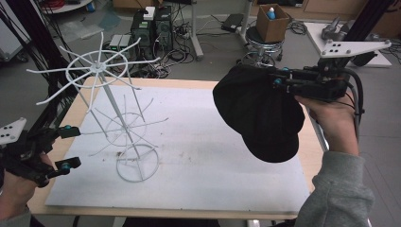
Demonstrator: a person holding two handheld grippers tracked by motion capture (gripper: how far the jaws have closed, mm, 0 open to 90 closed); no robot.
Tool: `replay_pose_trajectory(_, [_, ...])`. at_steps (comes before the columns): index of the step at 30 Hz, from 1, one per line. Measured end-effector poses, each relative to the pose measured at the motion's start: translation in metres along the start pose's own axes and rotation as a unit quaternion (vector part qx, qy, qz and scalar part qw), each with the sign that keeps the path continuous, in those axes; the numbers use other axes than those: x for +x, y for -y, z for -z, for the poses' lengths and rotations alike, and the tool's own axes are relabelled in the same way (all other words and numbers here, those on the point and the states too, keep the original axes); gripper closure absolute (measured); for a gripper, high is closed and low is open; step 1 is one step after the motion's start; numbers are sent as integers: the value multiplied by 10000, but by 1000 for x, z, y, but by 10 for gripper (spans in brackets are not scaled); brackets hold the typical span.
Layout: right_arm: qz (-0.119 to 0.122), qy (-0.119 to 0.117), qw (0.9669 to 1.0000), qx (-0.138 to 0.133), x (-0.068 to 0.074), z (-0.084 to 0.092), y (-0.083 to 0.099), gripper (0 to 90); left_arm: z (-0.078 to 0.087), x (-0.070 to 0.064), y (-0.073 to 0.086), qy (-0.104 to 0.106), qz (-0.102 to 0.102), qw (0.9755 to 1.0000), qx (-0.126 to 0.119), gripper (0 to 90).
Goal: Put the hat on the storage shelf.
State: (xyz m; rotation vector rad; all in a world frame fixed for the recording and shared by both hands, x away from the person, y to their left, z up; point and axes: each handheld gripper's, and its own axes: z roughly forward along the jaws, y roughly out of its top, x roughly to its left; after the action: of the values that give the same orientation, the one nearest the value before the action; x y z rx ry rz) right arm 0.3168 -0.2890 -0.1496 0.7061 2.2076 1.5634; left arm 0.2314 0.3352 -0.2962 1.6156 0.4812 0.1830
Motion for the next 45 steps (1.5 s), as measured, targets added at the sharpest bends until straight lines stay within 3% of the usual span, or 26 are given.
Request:
replay_pose_trajectory(11, [228, -410, 9989, -84, 28, 12, -35, 734, 7, -16, 8, -88, 117, 9999, -89, 19])
replay_pose_trajectory(21, [388, -567, 9974, -209, 50, 28, -72, 734, 14, -30, 10, -151, 85, 9998, -140, 19])
replay_pose_trajectory(28, [386, -727, 9961, -308, 54, 36, -91, 733, 11, -33, 10, -144, 70, 9999, -48, 19])
replay_pose_trajectory(35, [349, -908, 9945, -382, 55, 29, -103, 732, 10, -31, 12, -177, 54, 9998, -2, 19])
replay_pose_trajectory(45, [534, -1152, 9907, -498, 75, 6, -129, 732, 12, -33, 12, -197, 36, 9998, 30, 19])
